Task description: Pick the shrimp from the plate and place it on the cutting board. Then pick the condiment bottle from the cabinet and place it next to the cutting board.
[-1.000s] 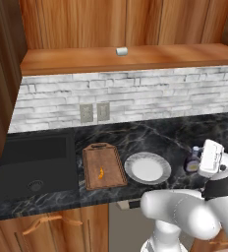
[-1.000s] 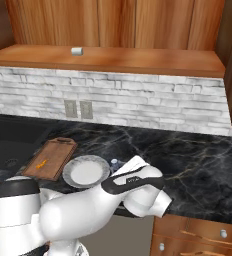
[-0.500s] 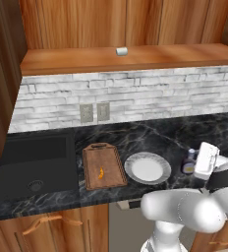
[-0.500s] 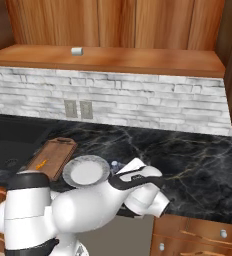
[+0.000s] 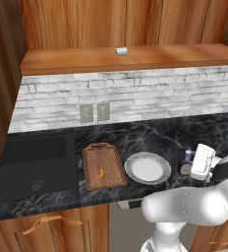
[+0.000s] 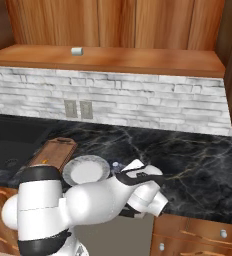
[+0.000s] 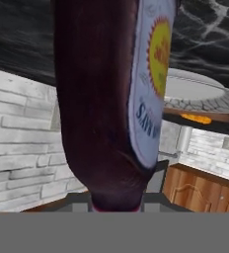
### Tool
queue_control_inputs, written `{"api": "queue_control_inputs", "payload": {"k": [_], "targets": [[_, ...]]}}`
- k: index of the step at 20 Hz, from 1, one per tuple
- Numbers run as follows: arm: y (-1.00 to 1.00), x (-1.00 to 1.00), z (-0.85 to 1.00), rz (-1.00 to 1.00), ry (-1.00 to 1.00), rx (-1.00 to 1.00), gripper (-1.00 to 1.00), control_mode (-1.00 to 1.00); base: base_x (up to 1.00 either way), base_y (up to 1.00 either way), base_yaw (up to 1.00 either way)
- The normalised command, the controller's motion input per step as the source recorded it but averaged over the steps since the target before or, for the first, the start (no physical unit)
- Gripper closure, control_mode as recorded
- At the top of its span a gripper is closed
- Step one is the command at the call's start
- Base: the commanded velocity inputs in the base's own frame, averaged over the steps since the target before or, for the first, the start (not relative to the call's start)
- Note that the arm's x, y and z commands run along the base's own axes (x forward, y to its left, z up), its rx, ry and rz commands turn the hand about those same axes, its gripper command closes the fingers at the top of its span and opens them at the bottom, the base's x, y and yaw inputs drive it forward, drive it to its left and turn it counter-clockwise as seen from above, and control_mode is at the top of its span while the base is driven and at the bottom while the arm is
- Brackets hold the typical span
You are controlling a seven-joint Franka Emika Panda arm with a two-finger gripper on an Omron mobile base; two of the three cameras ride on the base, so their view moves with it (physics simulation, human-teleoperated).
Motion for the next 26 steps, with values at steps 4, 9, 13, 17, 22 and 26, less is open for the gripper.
{"api": "queue_control_inputs", "payload": {"k": [4,9,13,17,22,26], "targets": [[0.0,0.16,-0.27,0.0,0.0,0.0,1.0,-1.0,0.0,0.0,0.0],[0.0,0.12,-0.3,0.0,0.0,0.0,1.0,-1.0,0.0,0.0,0.0],[0.0,0.06,-0.32,0.0,0.0,0.0,1.0,-1.0,0.0,0.0,0.0],[0.0,0.05,-0.22,0.0,0.0,0.0,1.0,-1.0,0.0,0.0,0.0],[0.0,0.01,-0.11,0.0,0.0,0.0,-1.0,-1.0,0.0,0.0,0.0],[0.0,0.0,-0.04,0.0,0.0,0.0,-1.0,-1.0,0.0,0.0,0.0]]}}
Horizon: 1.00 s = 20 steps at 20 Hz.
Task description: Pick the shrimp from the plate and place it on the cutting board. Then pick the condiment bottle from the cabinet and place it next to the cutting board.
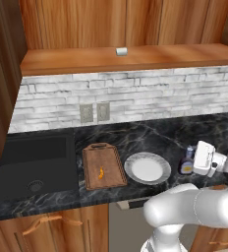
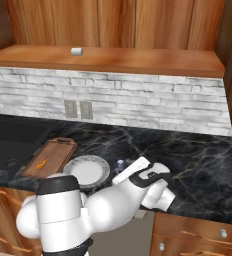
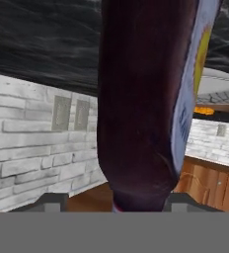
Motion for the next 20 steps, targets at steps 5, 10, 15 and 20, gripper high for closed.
{"api": "queue_control_inputs", "payload": {"k": [5,10,15,20], "targets": [[0.0,0.0,0.0,0.0,0.0,0.0,-1.0,-1.0,0.0,0.0,0.0],[0.0,0.0,0.0,0.0,0.0,0.0,-1.0,-1.0,0.0,0.0,0.0],[-0.05,-0.07,0.08,-0.01,0.0,0.0,-1.0,-1.0,0.0,0.0,0.0],[-0.08,-0.09,0.21,-0.04,0.0,0.0,-1.0,-1.0,0.0,0.0,0.0]]}}
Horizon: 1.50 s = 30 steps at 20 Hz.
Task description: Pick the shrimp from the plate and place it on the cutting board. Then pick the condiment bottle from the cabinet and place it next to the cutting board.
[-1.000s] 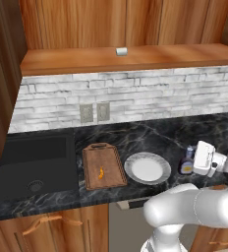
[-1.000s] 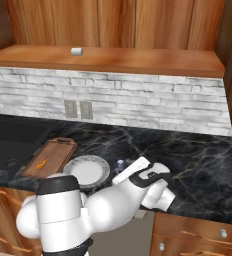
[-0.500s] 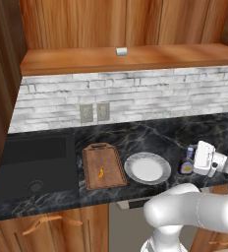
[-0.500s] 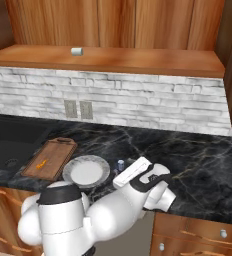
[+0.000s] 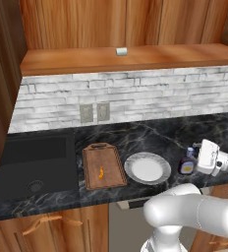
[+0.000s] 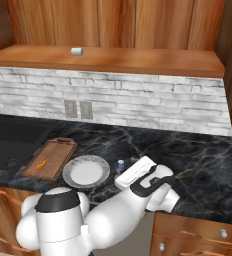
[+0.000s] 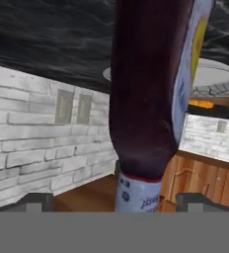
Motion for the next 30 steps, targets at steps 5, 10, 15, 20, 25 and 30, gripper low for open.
{"api": "queue_control_inputs", "payload": {"k": [5,10,15,20,25,30], "targets": [[-0.03,-0.1,0.24,-0.05,0.0,0.0,-1.0,-1.0,0.0,0.0,0.0],[0.0,-0.24,0.25,-0.04,-0.04,0.0,-1.0,-1.0,0.0,0.0,0.0],[0.0,-0.41,0.3,-0.02,-0.09,0.0,-1.0,-1.0,0.0,0.0,0.0],[0.0,-0.45,0.32,-0.01,-0.12,0.0,-1.0,-1.0,0.0,0.0,0.0],[0.01,-0.35,0.33,0.0,-0.11,0.0,-1.0,-1.0,0.0,0.0,0.0],[0.0,-0.32,0.27,0.0,-0.12,0.0,-1.0,-1.0,0.0,0.0,0.0]]}}
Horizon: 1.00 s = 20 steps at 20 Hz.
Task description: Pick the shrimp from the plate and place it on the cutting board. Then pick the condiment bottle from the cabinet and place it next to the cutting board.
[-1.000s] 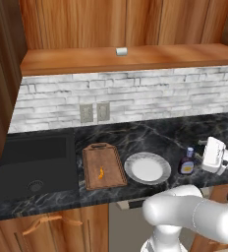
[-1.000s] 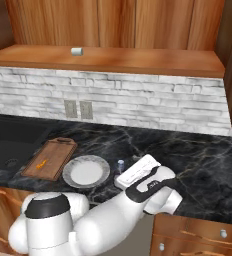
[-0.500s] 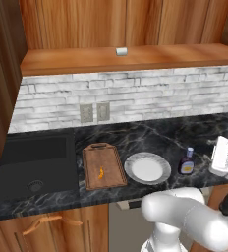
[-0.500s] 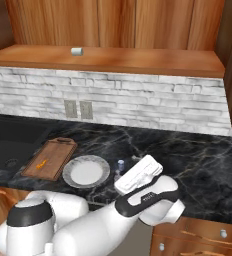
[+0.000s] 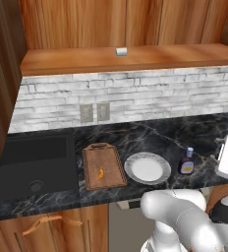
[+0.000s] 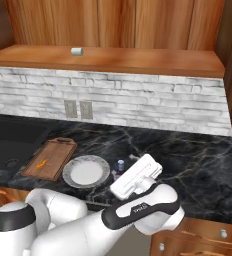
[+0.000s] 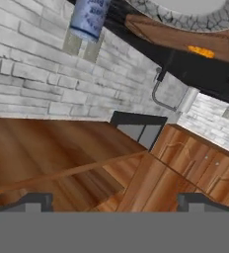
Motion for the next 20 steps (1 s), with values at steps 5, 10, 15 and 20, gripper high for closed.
{"api": "queue_control_inputs", "payload": {"k": [5,10,15,20], "targets": [[0.0,-0.25,0.22,0.0,-0.08,0.0,-1.0,-1.0,0.0,0.0,0.0],[0.03,-0.27,0.17,0.0,-0.08,-0.05,-1.0,-1.0,0.0,0.0,0.0],[0.06,-0.27,0.1,0.0,-0.1,-0.08,-1.0,-1.0,0.0,0.0,0.0],[0.23,-0.12,0.0,0.0,-0.13,-0.12,-1.0,-1.0,0.0,0.0,0.0]]}}
